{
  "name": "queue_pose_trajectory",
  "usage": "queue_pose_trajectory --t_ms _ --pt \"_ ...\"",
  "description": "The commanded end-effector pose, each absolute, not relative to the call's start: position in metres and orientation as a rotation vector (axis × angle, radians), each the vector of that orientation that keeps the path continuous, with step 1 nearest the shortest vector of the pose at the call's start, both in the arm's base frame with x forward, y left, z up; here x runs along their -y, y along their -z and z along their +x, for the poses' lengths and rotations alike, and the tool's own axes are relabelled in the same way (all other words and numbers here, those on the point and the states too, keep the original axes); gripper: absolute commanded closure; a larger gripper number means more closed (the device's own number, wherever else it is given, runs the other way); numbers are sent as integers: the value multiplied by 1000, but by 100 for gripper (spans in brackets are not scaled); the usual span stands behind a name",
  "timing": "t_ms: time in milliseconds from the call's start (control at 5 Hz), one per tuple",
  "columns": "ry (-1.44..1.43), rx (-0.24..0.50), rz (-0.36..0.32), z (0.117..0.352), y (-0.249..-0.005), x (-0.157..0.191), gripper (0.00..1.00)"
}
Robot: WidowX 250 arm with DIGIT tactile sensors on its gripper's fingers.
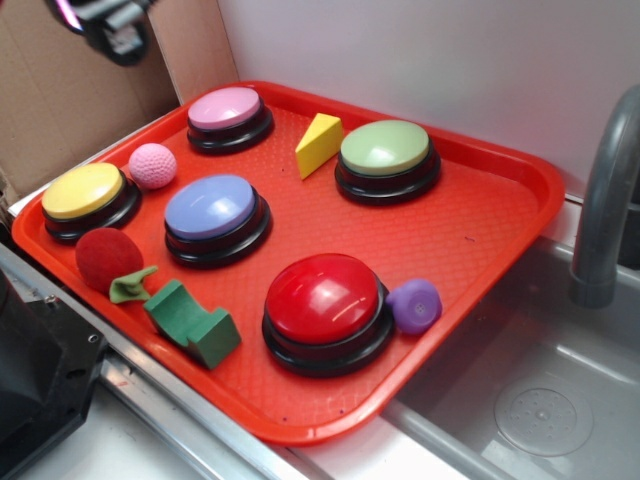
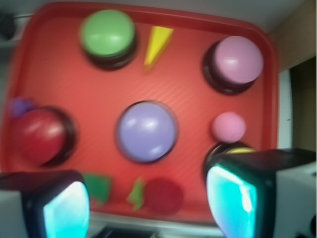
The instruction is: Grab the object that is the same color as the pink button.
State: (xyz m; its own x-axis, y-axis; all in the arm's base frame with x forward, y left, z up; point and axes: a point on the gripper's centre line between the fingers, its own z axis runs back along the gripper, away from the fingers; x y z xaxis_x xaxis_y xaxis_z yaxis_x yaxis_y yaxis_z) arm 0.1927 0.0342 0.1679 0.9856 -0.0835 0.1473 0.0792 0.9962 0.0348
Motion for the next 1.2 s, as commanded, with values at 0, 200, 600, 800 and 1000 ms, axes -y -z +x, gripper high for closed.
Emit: queue_pose_trajectory --t_ms 0,200,600,800,1000 --pt "69 241 -9 227 -120 -86 0" --pt "43 243 34 231 -94 -106 0" --pt "75 128 71 225 -56 -130 0" --pt "47 87 128 221 -45 -146 0" --pt "23 62 161 220 -39 -149 0"
